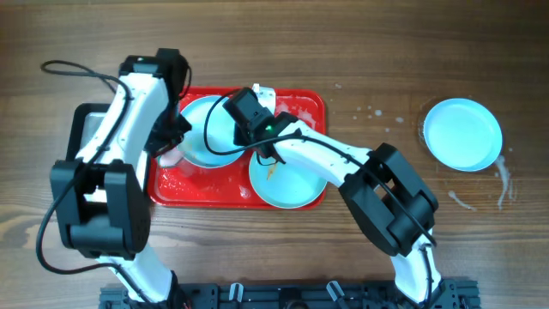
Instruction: Clean dirty plates on tray and stack at the side
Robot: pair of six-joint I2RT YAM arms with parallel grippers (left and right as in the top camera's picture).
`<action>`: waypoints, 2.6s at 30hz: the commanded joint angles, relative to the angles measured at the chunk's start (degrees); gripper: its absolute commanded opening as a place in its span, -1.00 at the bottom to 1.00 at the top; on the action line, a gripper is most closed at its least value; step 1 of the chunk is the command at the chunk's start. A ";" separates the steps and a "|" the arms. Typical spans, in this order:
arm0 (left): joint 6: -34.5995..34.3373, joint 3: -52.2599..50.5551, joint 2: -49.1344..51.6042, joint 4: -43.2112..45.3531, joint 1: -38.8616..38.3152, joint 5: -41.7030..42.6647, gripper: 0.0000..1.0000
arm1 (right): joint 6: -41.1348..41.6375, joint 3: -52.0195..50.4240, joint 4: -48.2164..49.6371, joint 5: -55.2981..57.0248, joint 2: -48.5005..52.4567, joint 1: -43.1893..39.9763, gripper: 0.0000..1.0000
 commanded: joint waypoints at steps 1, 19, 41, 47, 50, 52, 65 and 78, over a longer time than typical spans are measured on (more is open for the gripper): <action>3.78 1.11 -4.13 0.85 3.65 3.52 -0.92 | -5.27 0.92 1.05 2.99 -5.95 -0.24 -0.91; 11.02 1.11 -5.16 4.79 5.22 11.19 -0.92 | -6.23 0.90 -0.44 -5.95 -11.50 -1.86 -0.01; 10.99 1.11 -5.16 4.74 5.20 11.23 -0.92 | -1.64 0.90 5.11 -12.59 6.71 -1.99 -0.23; 10.99 1.11 -5.16 4.76 5.20 11.23 -0.92 | -1.92 0.92 5.75 -12.70 6.86 -2.12 -0.91; 10.99 1.11 -5.16 4.83 5.20 11.23 -0.92 | -3.48 0.92 6.97 -12.66 5.68 -2.60 -0.92; 10.99 1.11 -5.16 4.81 5.20 11.21 -0.92 | -5.01 0.92 6.45 -11.93 3.17 -3.50 -0.91; 10.99 1.09 -5.14 5.90 5.20 11.21 -0.92 | -21.86 0.92 -4.66 22.16 -23.10 -2.45 -0.91; 10.82 0.90 -4.92 6.97 5.16 12.35 -0.92 | -7.85 -3.23 -12.09 65.29 -23.12 11.08 -0.91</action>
